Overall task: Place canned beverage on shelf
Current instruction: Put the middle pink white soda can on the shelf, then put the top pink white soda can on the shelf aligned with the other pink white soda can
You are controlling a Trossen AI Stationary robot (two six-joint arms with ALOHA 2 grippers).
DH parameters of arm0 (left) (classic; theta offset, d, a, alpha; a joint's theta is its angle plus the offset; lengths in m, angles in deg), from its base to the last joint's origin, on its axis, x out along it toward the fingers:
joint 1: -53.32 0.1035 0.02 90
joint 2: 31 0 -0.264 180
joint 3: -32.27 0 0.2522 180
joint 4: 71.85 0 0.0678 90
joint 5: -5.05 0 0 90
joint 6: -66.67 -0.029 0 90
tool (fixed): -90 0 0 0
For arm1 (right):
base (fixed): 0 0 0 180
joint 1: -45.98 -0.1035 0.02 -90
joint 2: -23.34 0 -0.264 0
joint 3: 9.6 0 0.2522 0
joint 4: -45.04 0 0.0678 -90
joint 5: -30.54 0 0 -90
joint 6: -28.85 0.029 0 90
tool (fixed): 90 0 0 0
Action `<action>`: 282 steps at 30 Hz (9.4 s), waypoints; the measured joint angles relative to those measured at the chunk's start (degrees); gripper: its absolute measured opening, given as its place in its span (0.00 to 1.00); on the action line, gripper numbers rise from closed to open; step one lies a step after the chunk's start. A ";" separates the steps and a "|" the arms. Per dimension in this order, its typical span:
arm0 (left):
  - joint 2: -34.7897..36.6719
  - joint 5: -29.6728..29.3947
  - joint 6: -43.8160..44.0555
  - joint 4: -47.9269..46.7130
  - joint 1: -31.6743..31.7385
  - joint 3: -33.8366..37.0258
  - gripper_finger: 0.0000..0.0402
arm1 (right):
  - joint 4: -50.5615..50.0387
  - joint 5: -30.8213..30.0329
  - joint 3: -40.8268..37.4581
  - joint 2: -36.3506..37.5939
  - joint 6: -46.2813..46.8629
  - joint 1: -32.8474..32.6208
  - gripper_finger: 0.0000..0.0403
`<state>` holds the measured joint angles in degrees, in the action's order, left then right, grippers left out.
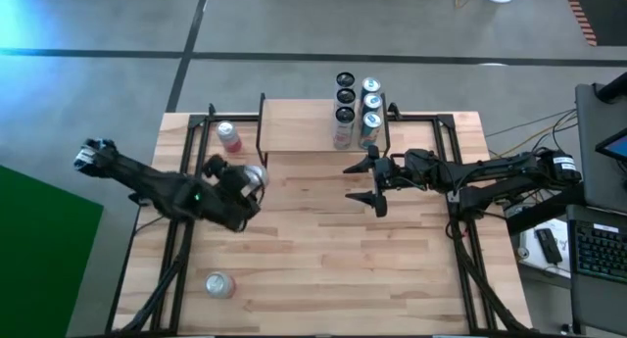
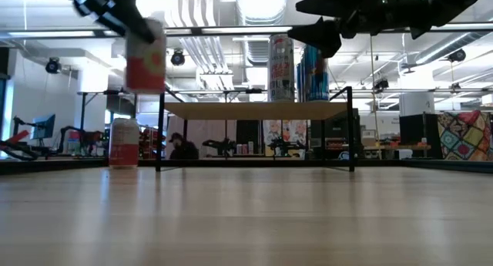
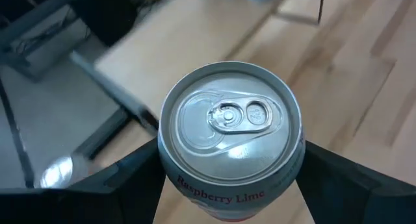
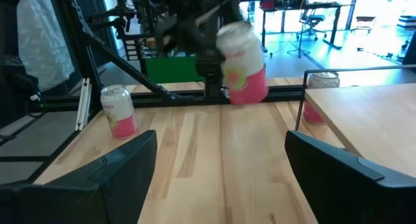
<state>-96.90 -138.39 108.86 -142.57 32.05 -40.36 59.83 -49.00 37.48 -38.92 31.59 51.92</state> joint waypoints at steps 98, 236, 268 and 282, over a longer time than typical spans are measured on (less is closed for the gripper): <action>-41.28 67.20 -69.20 -4.44 65.96 -52.72 0.97 | -14.61 -4.61 -0.46 0.70 -1.85 2.99 0.81; 2.61 26.94 -1.62 26.75 0.63 23.15 0.73 | 10.49 5.06 1.06 -14.21 -2.77 4.44 0.81; -12.41 18.22 -12.05 39.86 -13.47 13.96 0.73 | 7.50 21.63 2.04 -11.87 -1.72 -1.96 0.81; -15.62 18.98 -21.86 39.72 -14.19 6.12 0.73 | -1.65 20.96 12.70 -22.99 -3.76 -5.63 0.81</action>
<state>-112.52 -119.41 87.00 -102.84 17.86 -34.25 58.18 -28.05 50.19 -61.90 27.82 46.29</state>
